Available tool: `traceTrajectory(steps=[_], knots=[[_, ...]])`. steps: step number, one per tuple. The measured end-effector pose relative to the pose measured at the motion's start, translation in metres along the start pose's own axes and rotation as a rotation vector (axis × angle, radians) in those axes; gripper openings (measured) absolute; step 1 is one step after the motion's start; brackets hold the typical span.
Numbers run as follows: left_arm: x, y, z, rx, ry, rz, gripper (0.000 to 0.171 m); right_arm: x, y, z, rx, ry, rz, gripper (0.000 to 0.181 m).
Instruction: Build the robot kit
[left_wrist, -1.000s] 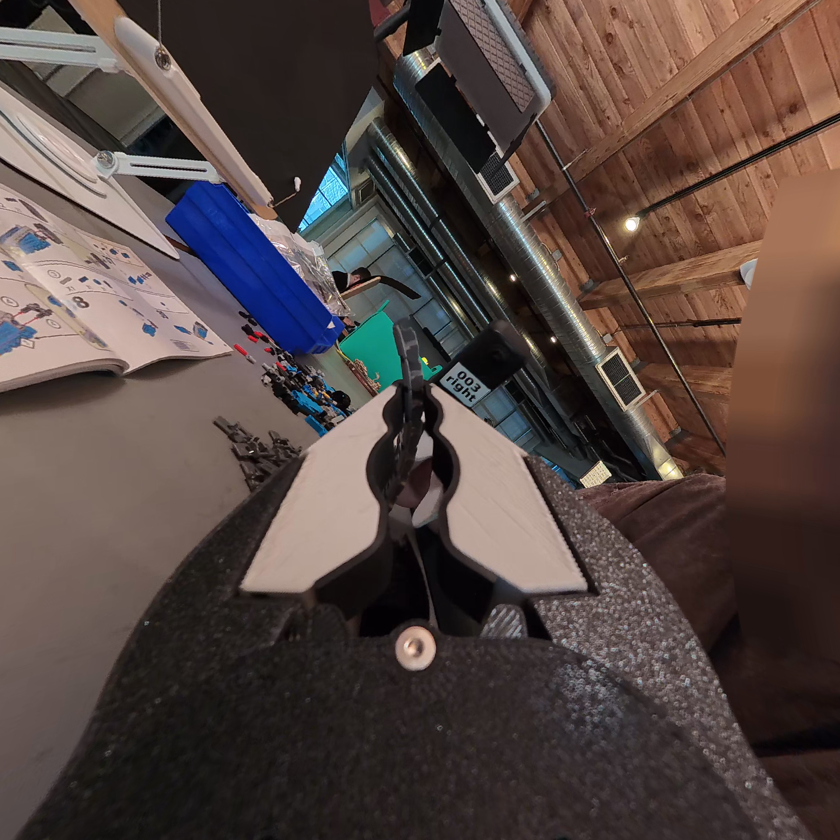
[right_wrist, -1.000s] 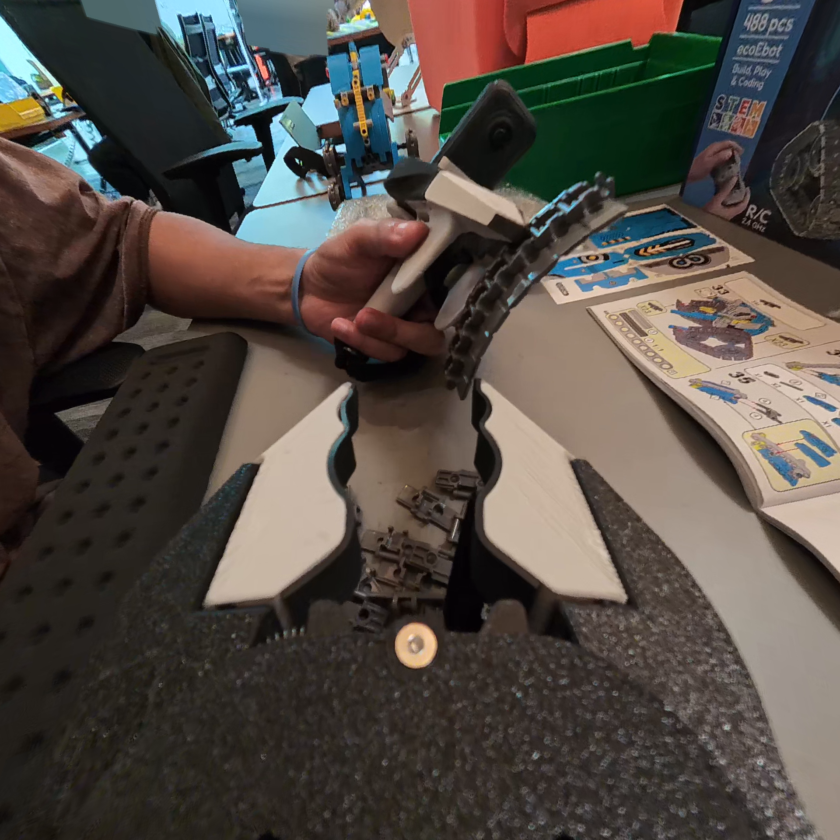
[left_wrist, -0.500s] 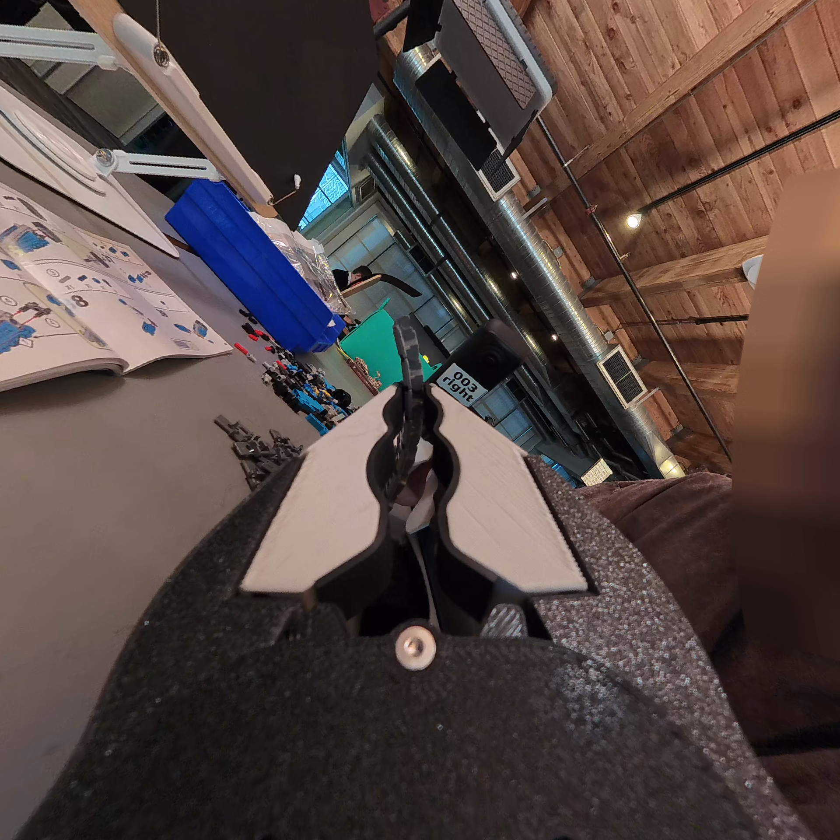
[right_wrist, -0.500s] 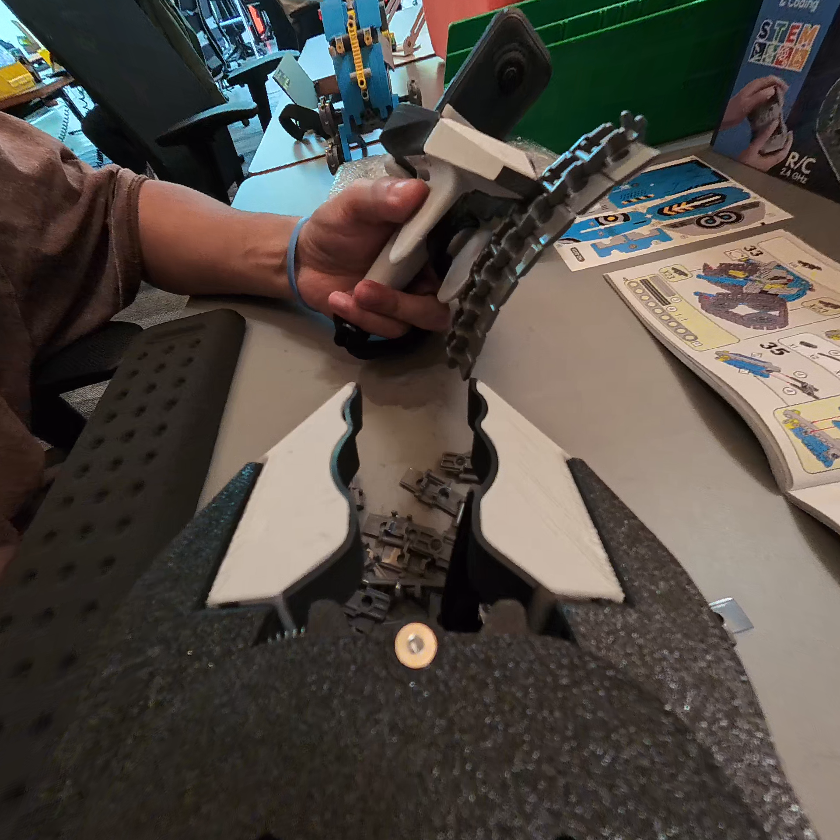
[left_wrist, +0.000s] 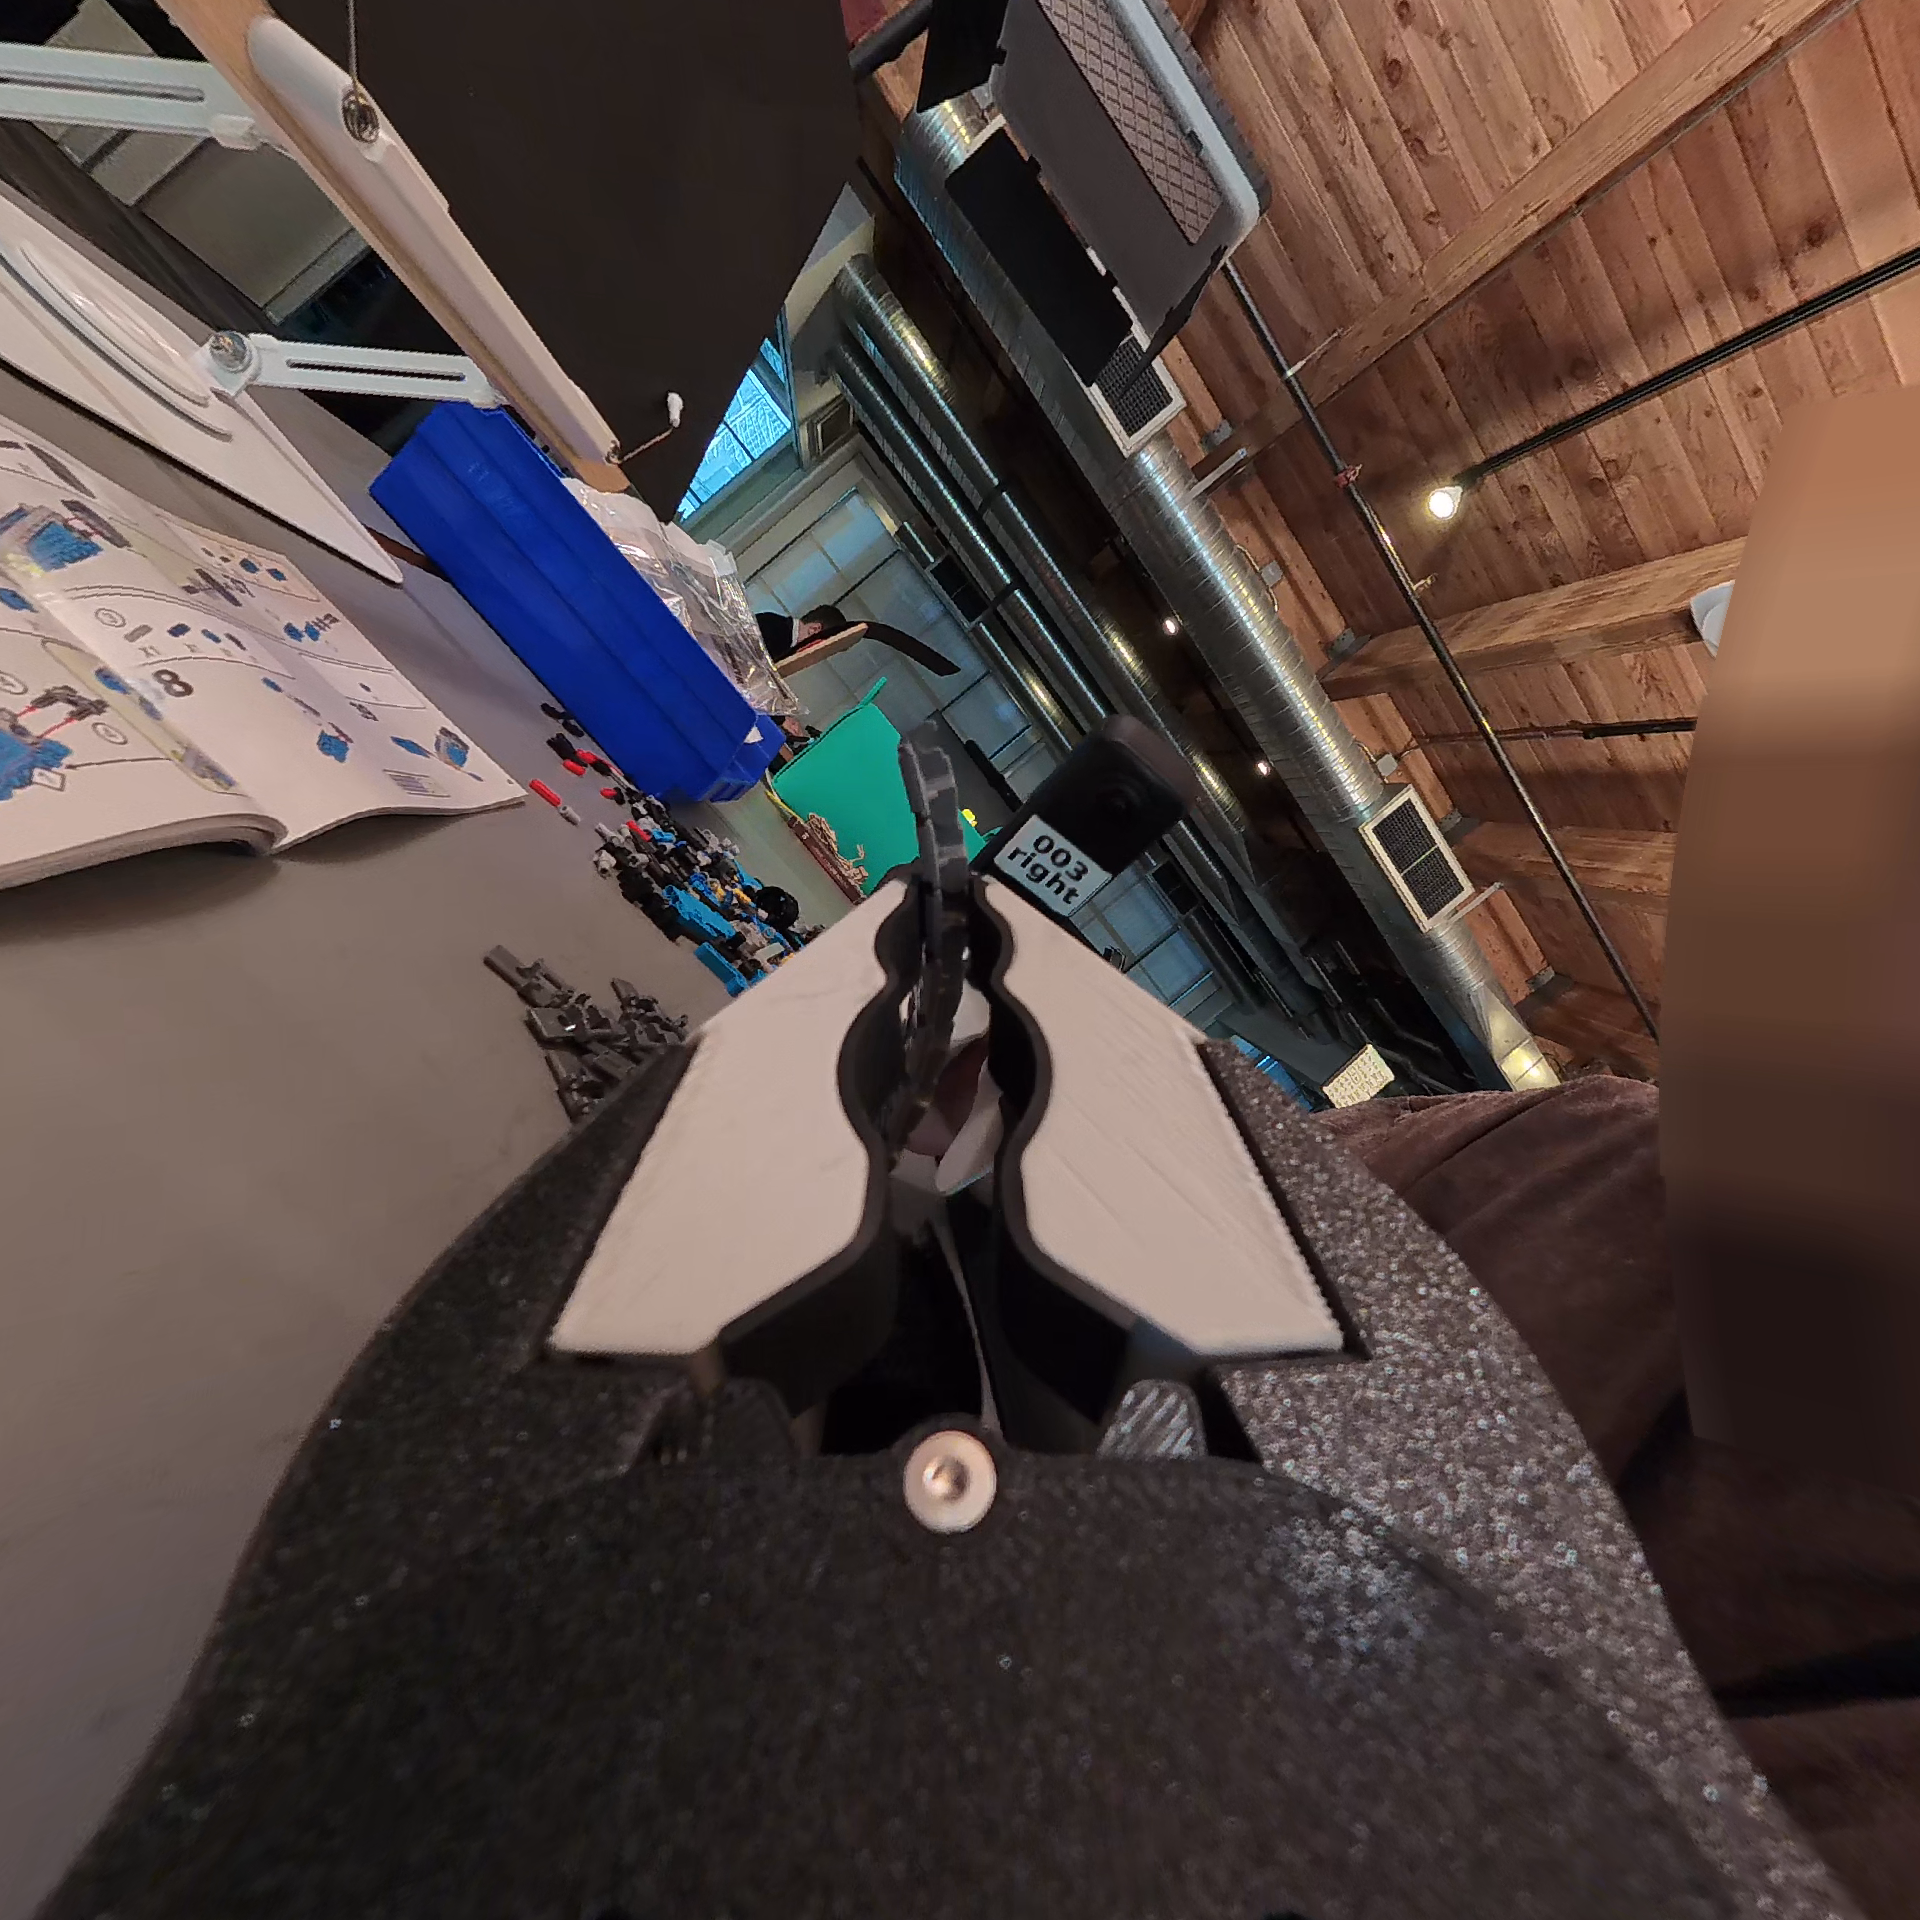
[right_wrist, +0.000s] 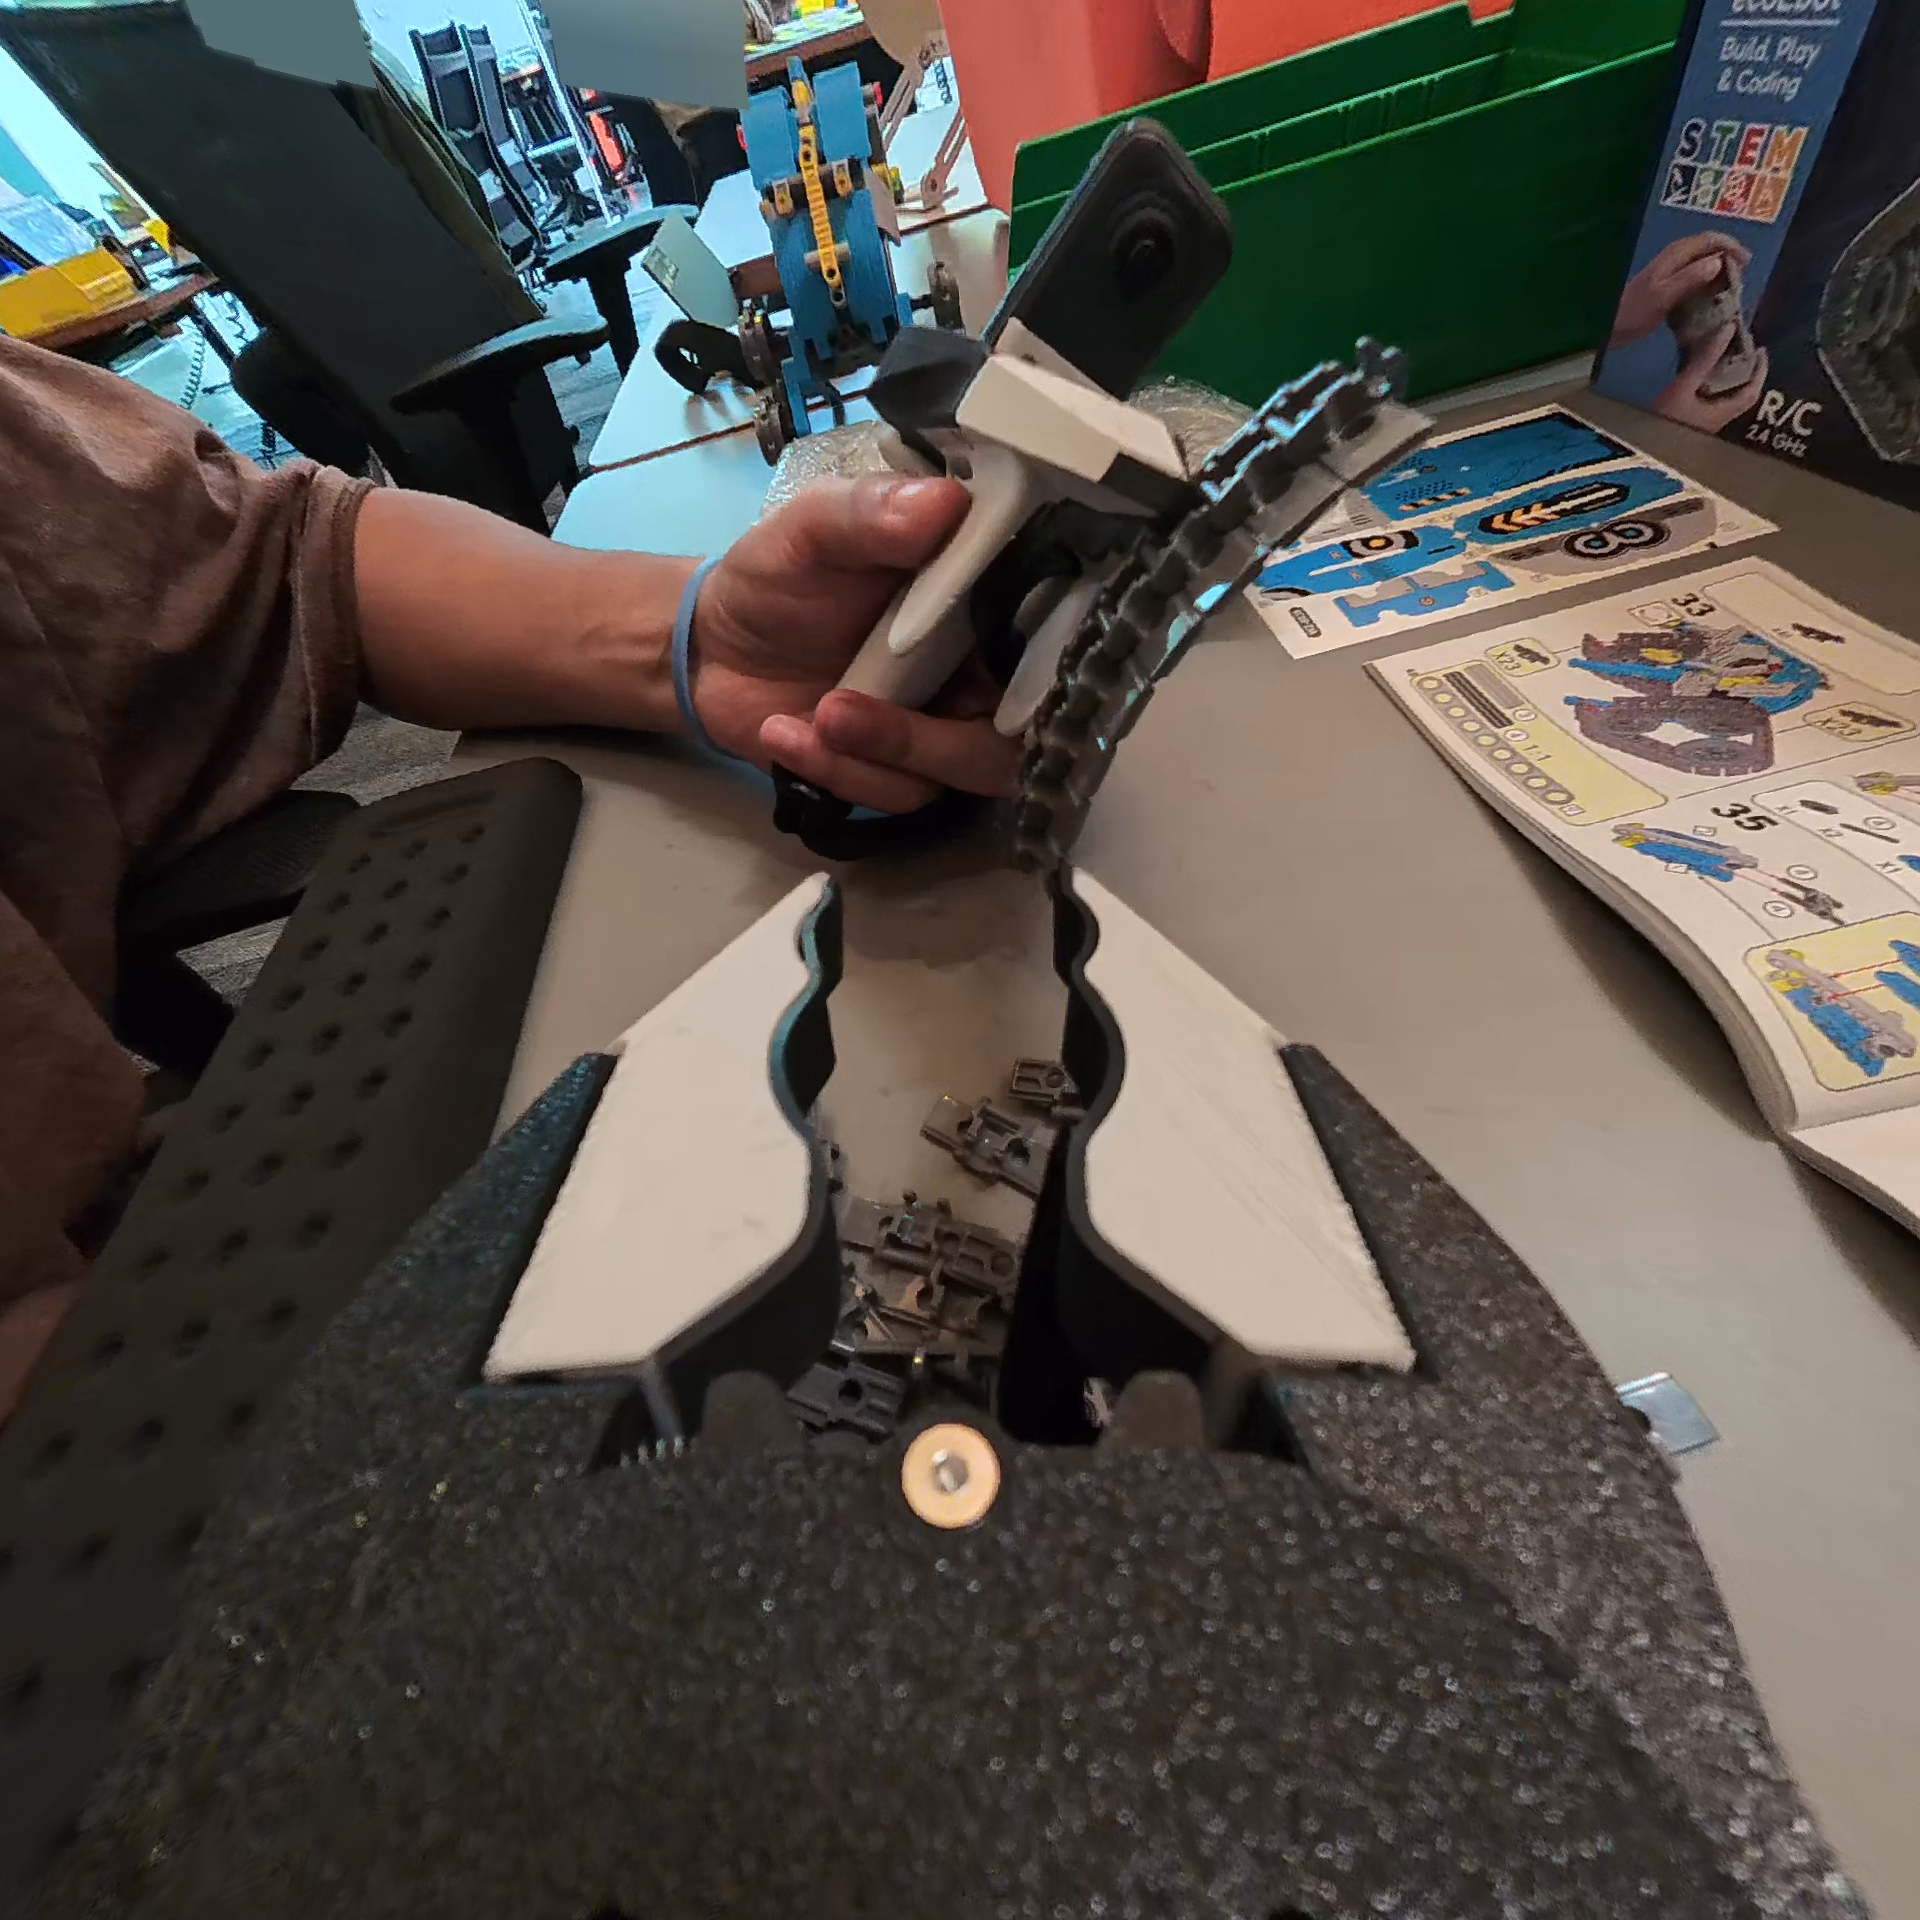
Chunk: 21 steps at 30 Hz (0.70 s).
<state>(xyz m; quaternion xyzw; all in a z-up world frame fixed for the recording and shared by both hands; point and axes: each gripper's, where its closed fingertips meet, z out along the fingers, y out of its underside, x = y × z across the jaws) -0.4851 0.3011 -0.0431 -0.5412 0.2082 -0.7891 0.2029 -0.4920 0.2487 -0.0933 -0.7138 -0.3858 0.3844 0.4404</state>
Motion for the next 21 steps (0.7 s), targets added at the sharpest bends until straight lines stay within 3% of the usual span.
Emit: traceTrajectory(steps=[21], knots=[[0.001,0.007,0.003,-0.026,0.001,-0.001,0.007,-0.001,-0.016,-0.008,0.081,0.006,-0.012,0.041]])
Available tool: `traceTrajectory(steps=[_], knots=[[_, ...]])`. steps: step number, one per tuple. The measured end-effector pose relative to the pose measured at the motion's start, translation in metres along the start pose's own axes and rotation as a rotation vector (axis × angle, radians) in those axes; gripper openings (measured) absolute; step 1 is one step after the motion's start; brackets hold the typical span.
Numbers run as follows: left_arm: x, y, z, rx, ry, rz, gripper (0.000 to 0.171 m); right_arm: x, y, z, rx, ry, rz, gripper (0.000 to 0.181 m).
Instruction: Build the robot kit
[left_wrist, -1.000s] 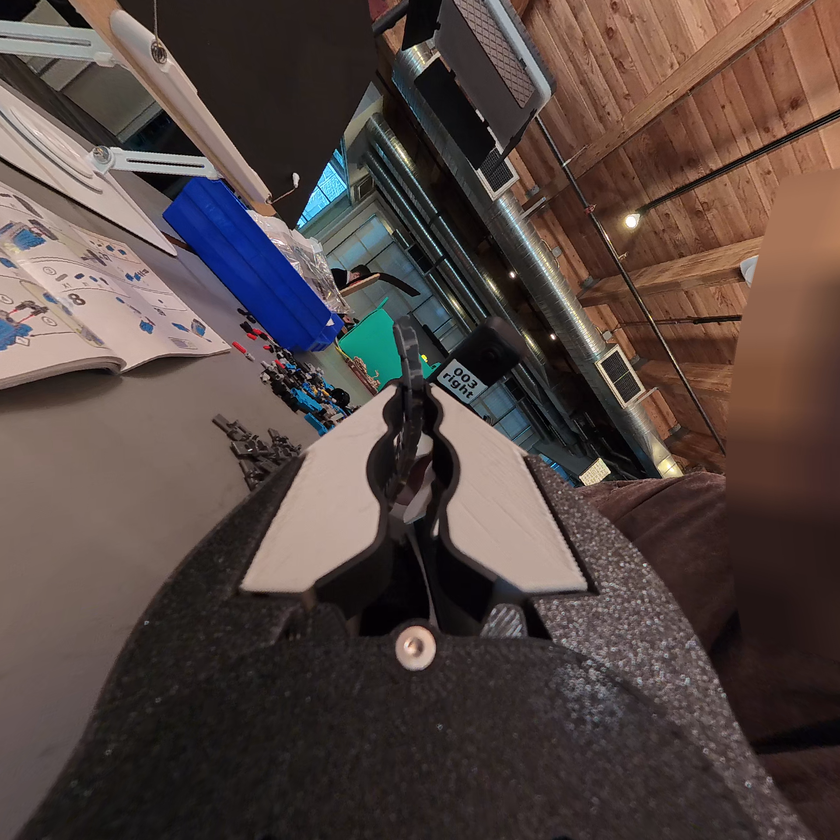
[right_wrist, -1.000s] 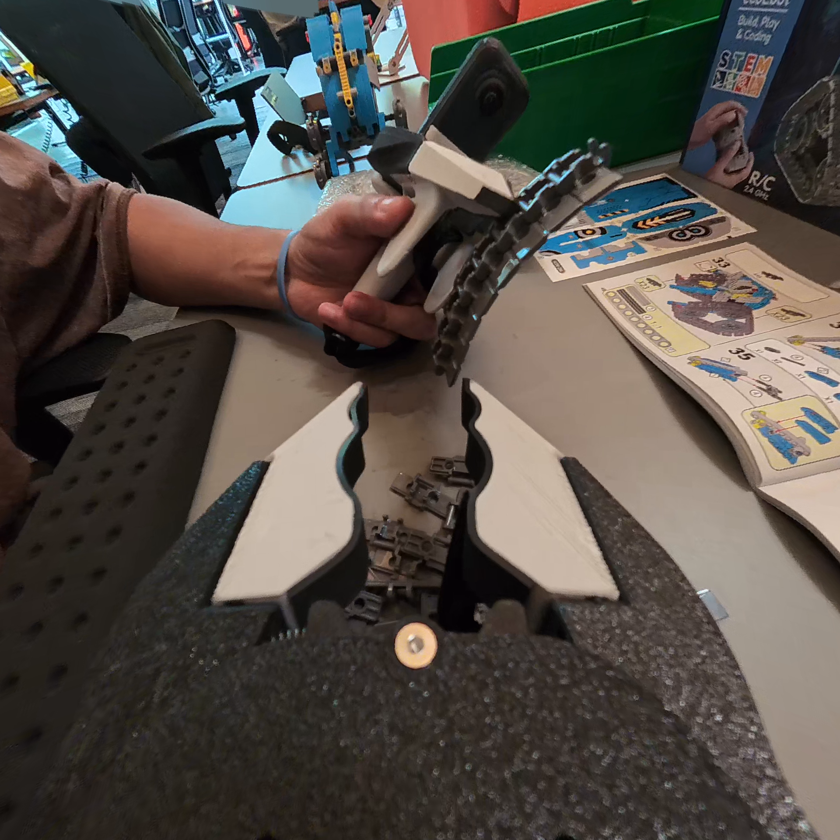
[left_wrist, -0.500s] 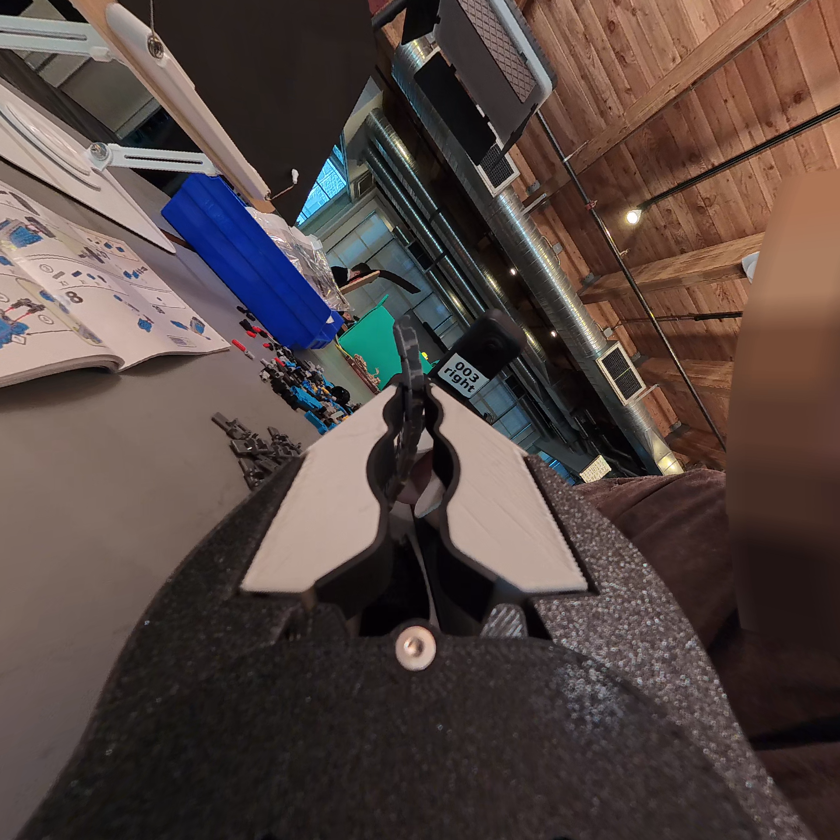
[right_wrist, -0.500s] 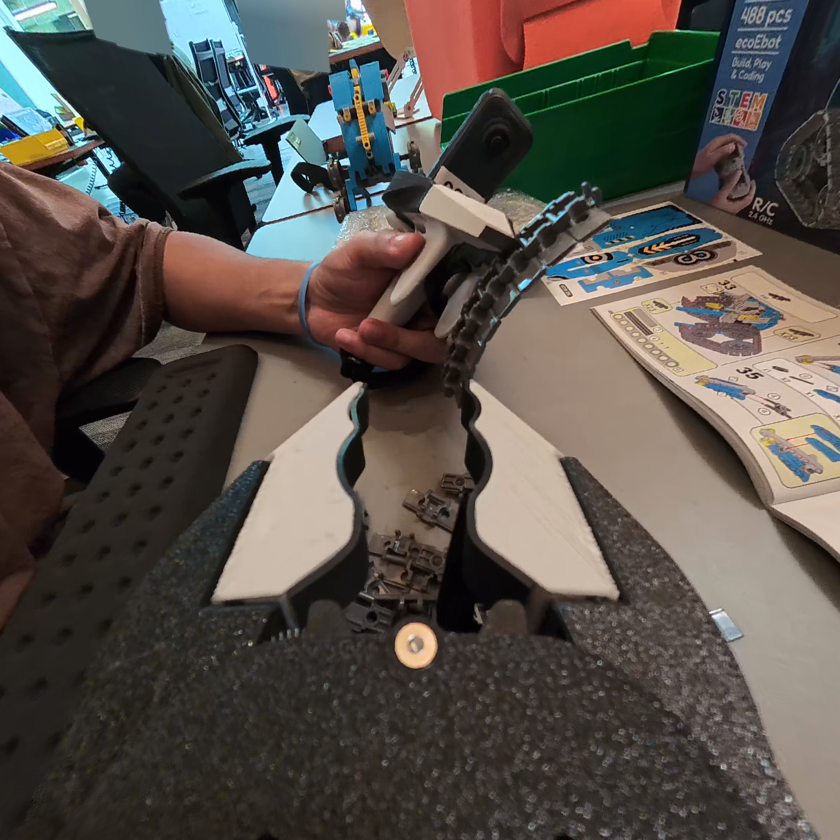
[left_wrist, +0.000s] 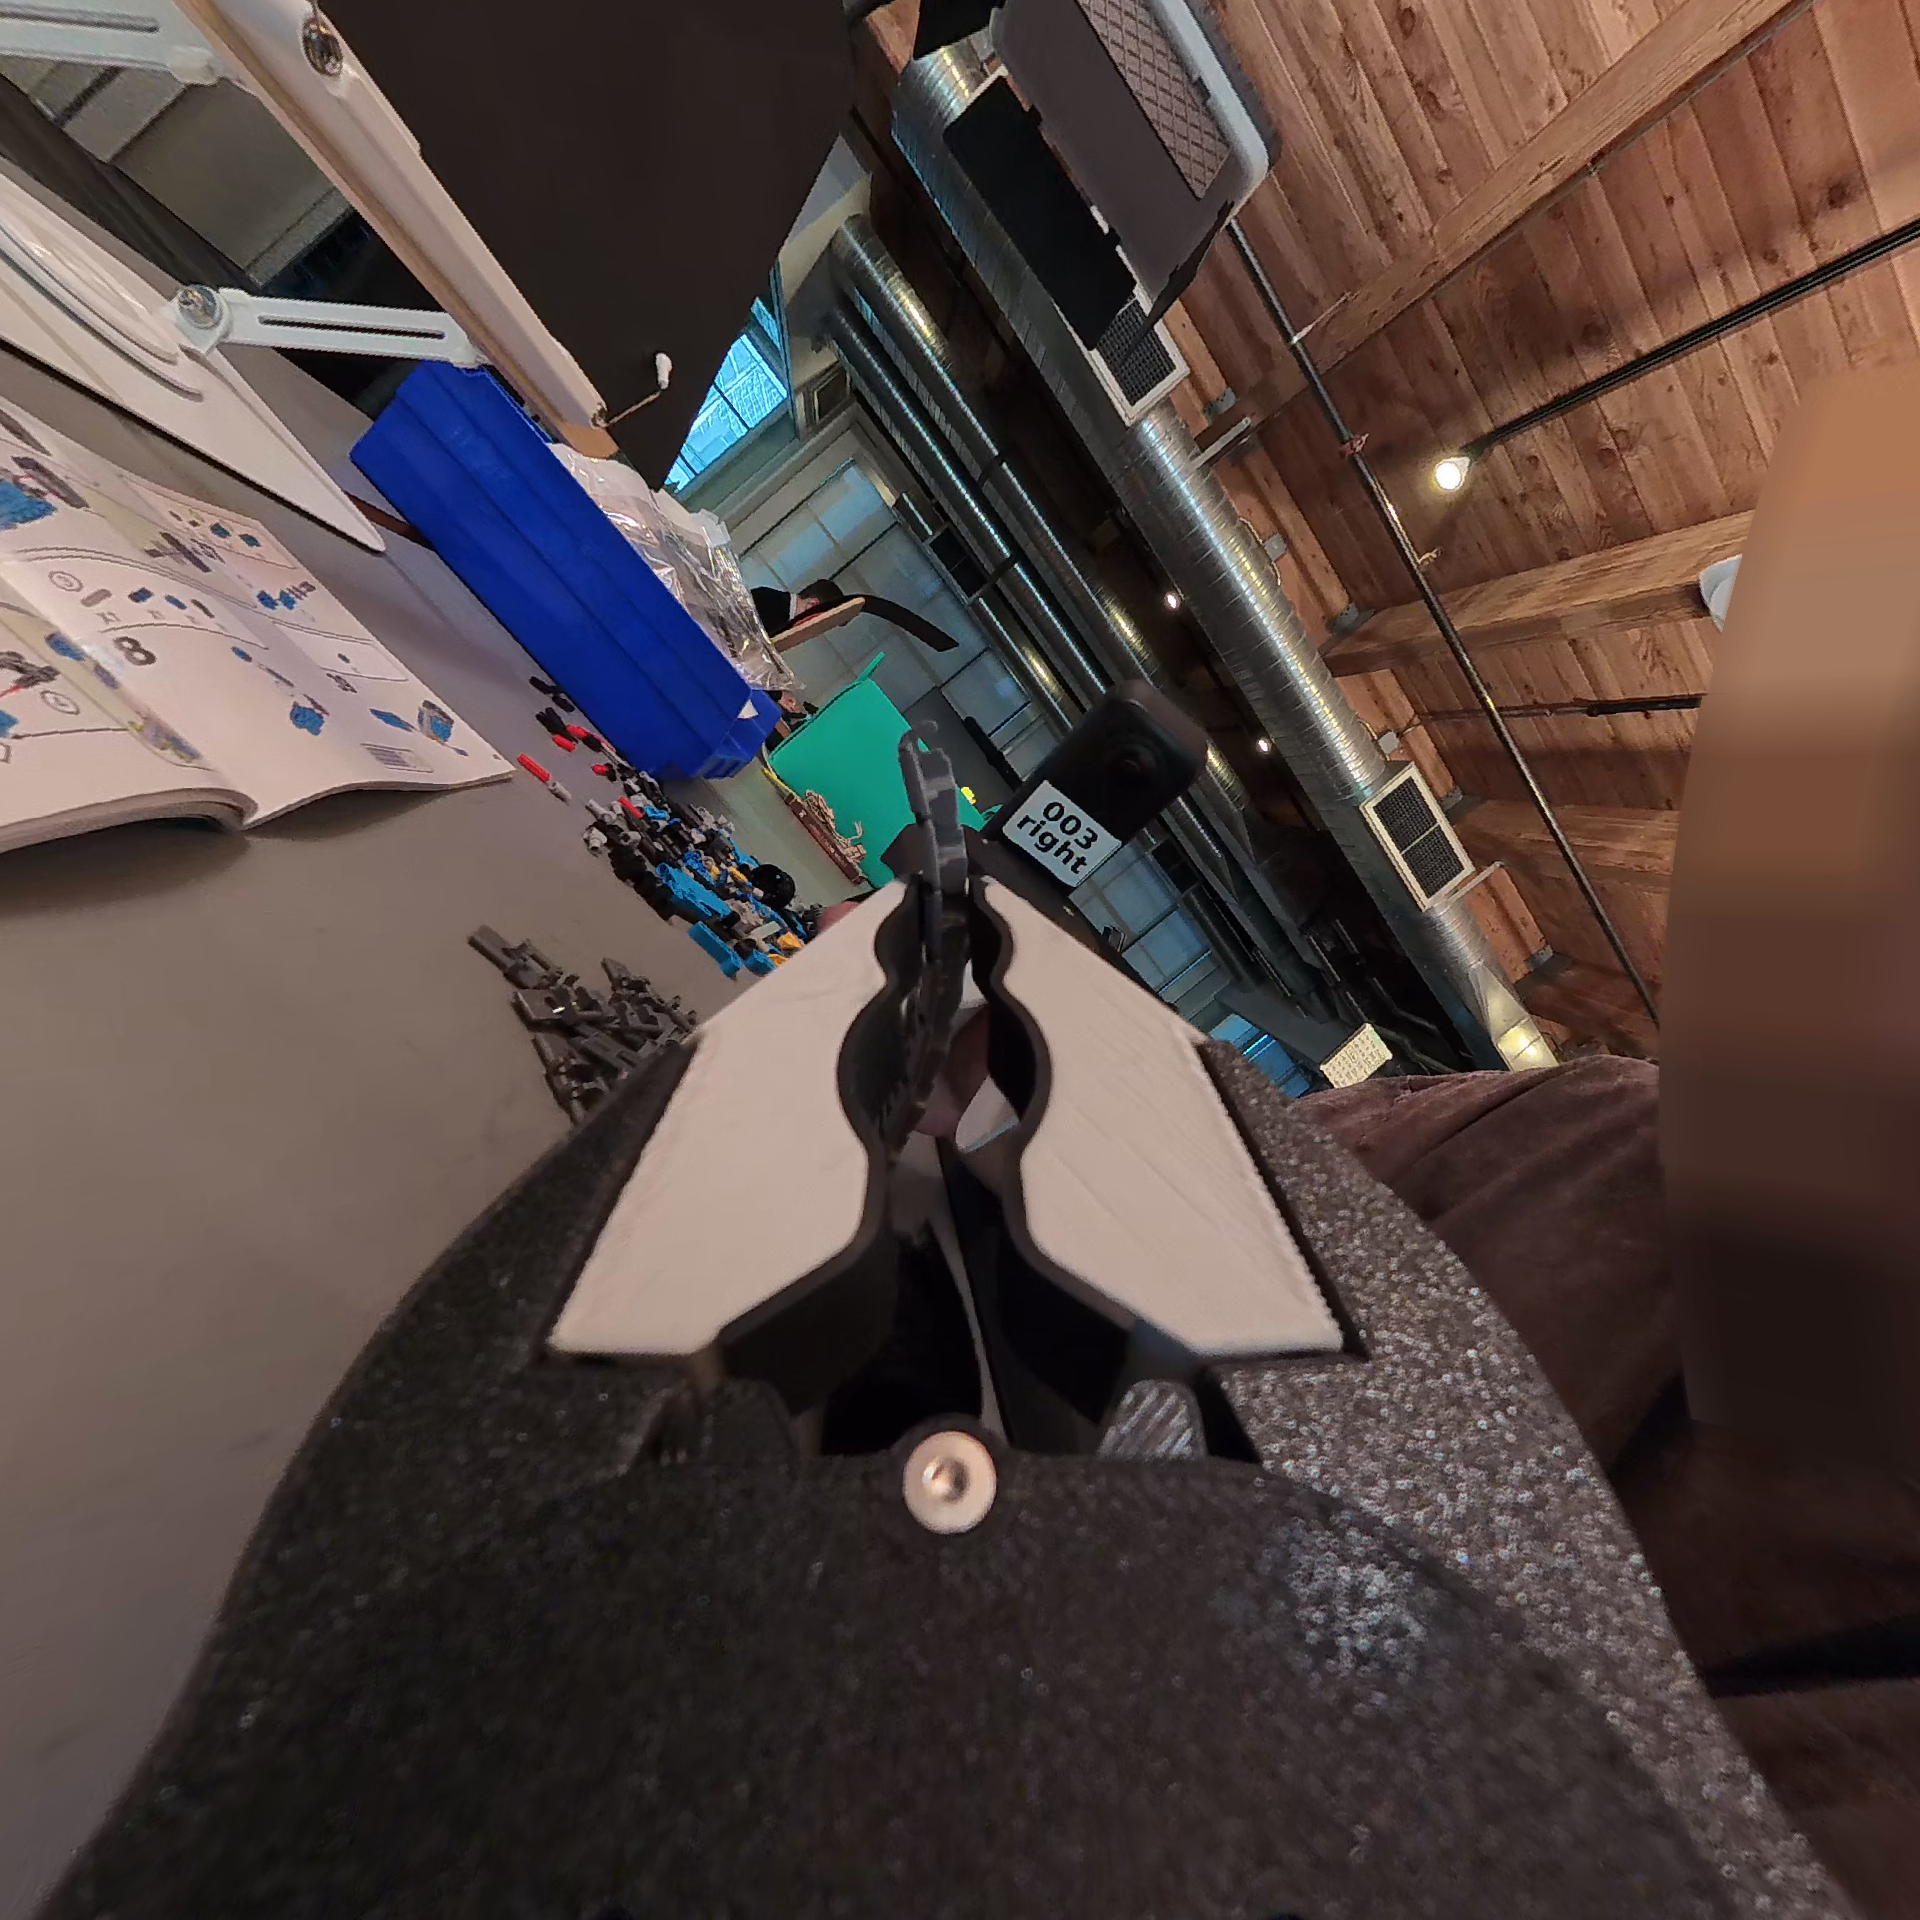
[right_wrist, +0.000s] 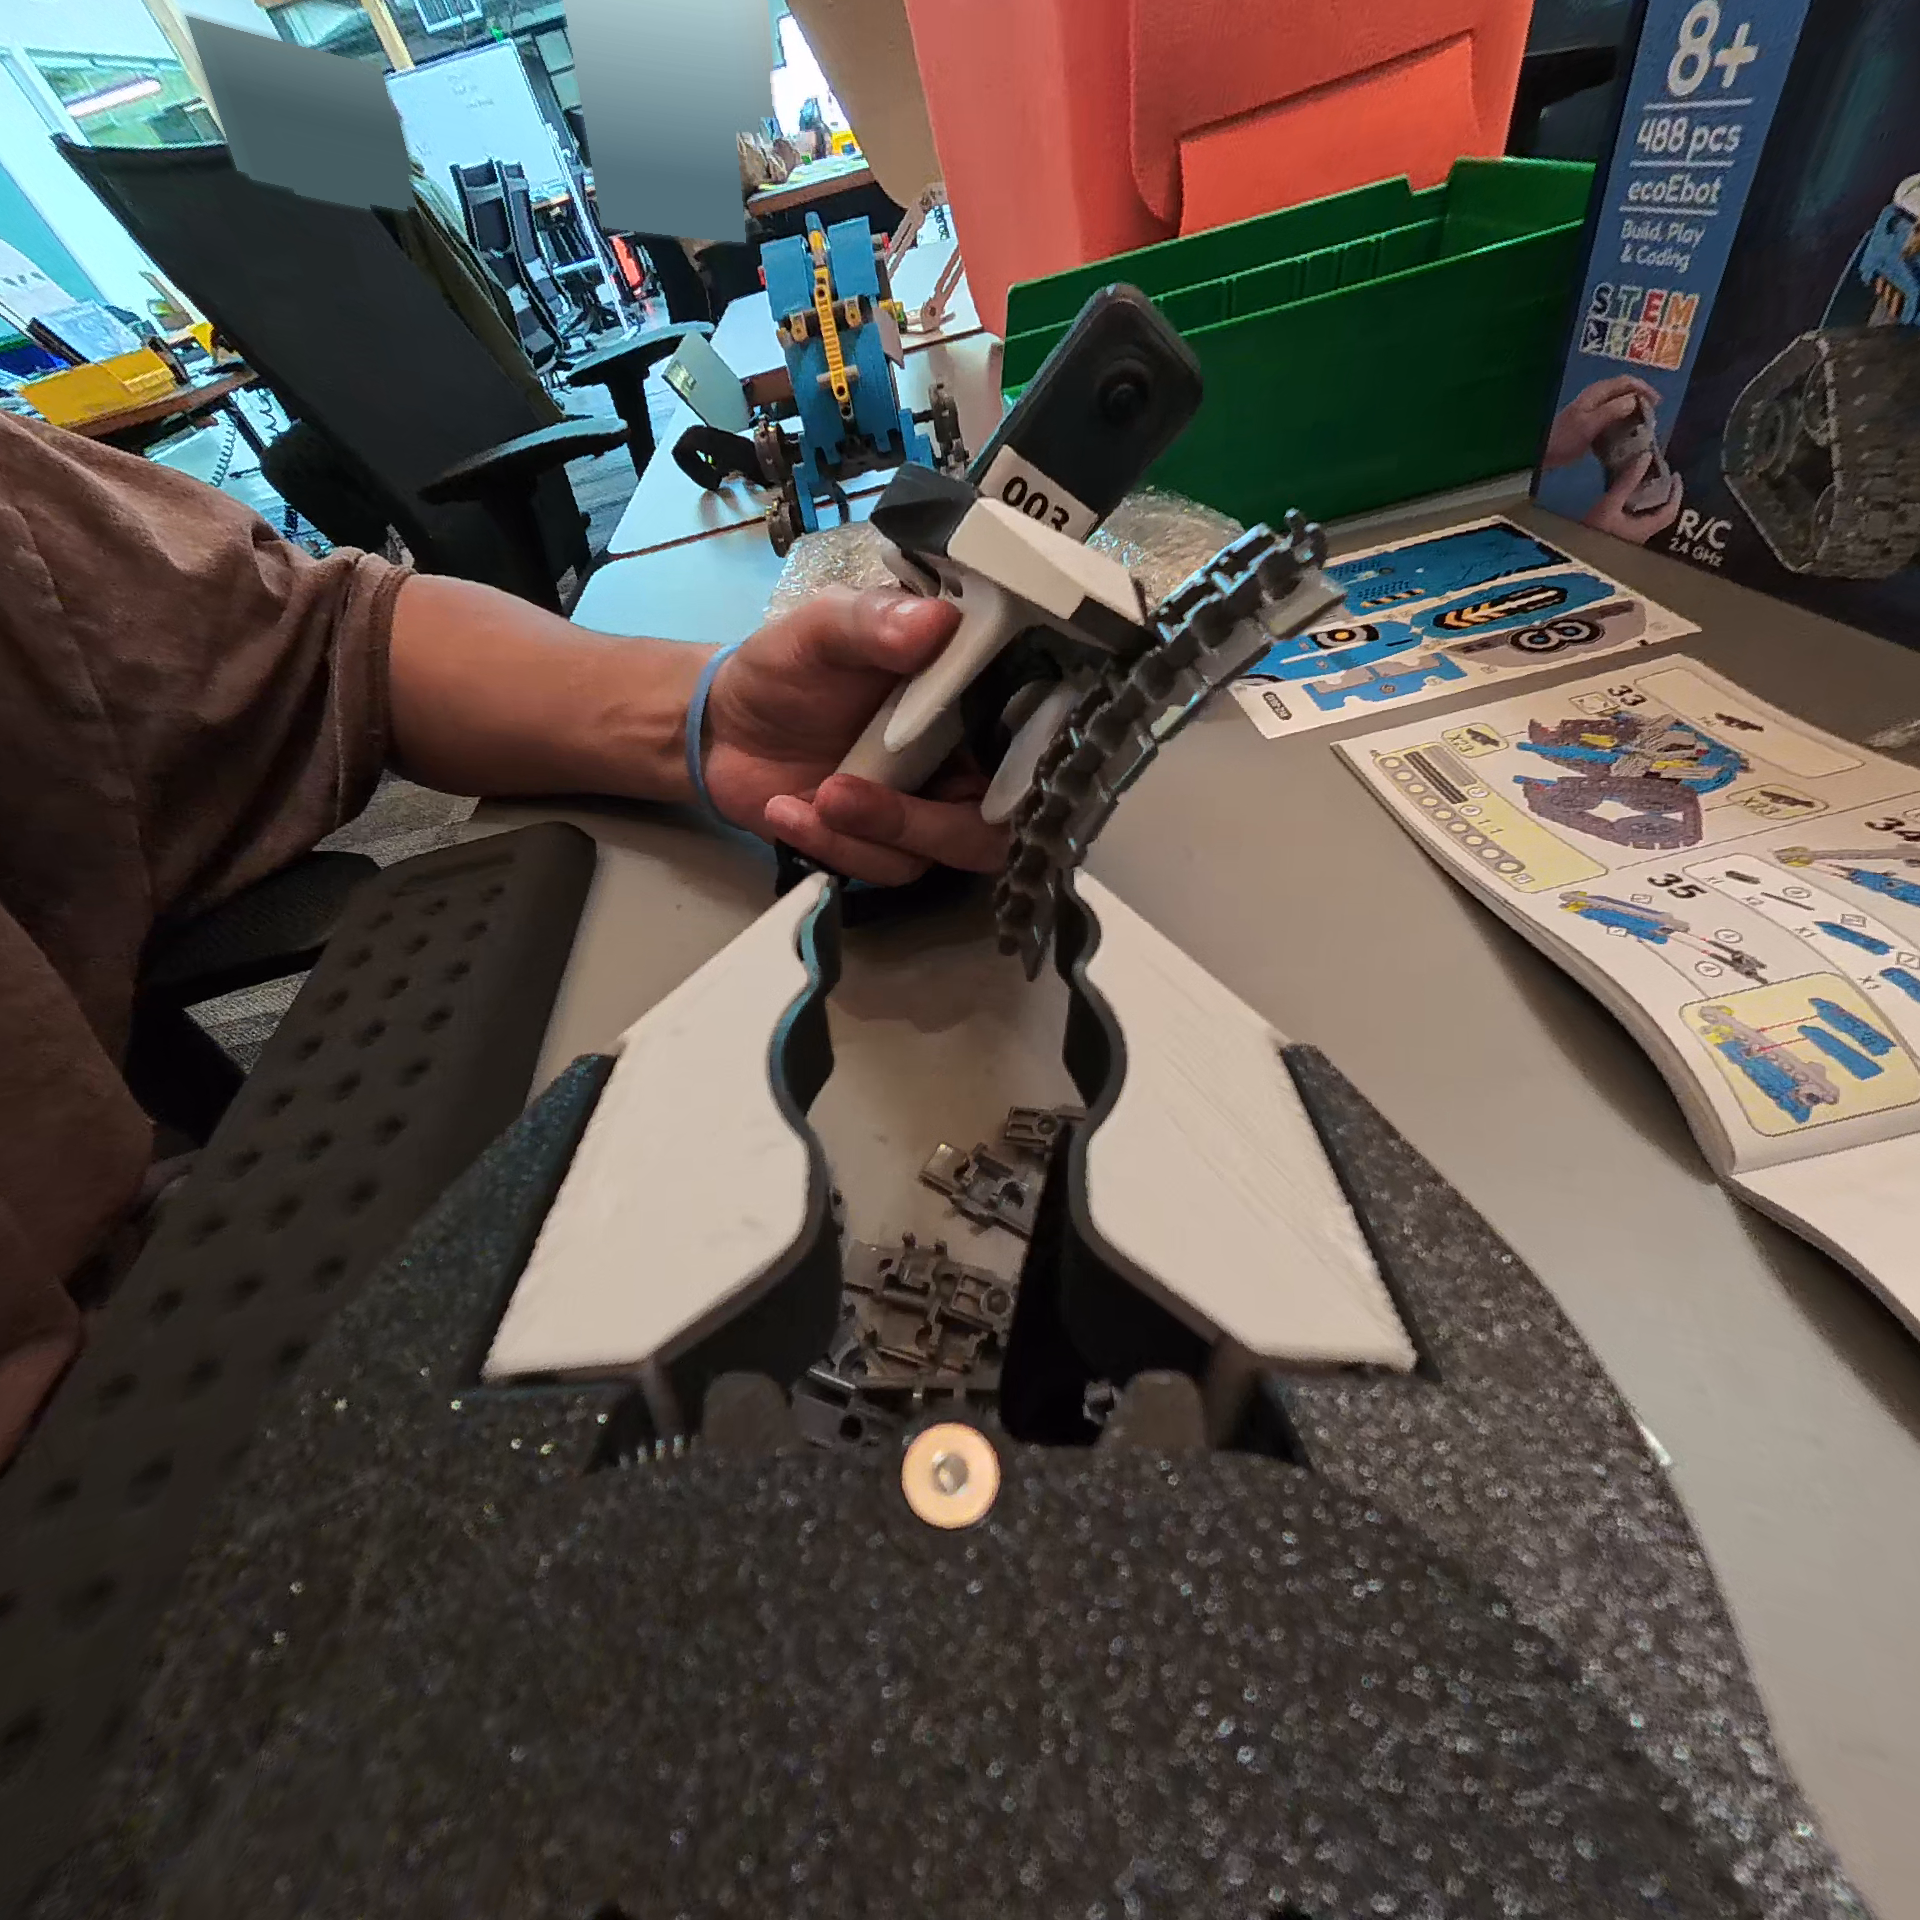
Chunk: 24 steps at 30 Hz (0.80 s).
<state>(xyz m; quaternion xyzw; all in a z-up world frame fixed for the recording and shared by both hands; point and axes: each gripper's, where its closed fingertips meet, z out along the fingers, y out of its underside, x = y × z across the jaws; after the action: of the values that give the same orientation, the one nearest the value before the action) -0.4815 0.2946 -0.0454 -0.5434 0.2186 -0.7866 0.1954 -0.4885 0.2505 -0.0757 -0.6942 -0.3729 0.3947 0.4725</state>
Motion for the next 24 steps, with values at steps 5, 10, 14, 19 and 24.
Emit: traceTrajectory(steps=[5,10,14,19,24], knots=[[0.000,0.001,0.001,-0.008,-0.002,0.002,0.007,0.004,-0.004,-0.004,0.023,0.019,0.002,0.041],[0.000,0.004,0.002,-0.022,-0.006,0.012,0.007,0.001,-0.007,-0.003,0.036,0.004,0.000,0.042],[0.000,0.004,0.002,-0.022,-0.004,0.008,0.007,0.000,-0.007,-0.003,0.036,0.006,-0.002,0.042],[0.000,0.006,0.003,-0.033,-0.004,0.013,0.007,0.003,-0.011,-0.005,0.060,0.018,0.005,0.042],[0.000,0.007,0.003,-0.036,-0.003,0.010,0.007,0.003,-0.011,-0.005,0.057,0.020,-0.003,0.043]])
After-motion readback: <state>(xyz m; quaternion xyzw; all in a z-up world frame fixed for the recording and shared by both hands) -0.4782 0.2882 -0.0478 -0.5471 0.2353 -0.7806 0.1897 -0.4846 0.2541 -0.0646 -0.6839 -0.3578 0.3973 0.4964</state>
